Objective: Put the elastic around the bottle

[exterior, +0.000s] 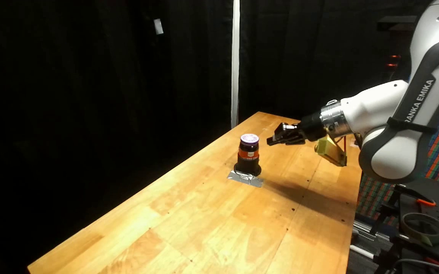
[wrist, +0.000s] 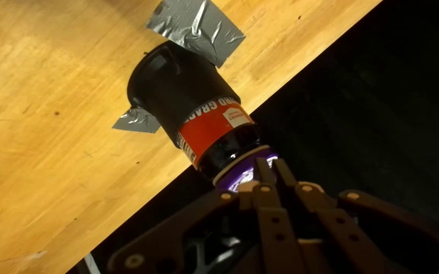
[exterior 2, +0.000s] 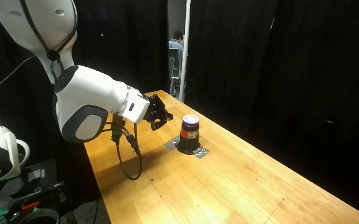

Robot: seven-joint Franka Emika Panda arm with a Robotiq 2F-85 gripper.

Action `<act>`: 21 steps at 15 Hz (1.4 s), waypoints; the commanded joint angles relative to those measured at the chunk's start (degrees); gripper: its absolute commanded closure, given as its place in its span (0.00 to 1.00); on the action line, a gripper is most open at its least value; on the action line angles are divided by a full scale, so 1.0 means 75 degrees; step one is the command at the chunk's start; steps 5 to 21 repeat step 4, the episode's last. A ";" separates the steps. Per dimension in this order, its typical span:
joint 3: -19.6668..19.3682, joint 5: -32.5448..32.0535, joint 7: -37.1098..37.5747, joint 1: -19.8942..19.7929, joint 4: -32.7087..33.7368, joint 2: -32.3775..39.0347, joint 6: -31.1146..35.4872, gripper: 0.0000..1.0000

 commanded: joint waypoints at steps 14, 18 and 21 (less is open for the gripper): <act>0.0485 0.0035 0.0018 -0.0516 -0.0051 0.0110 -0.0224 0.67; 0.0485 0.0035 0.0018 -0.0516 -0.0051 0.0110 -0.0224 0.67; 0.0485 0.0035 0.0018 -0.0516 -0.0051 0.0110 -0.0224 0.67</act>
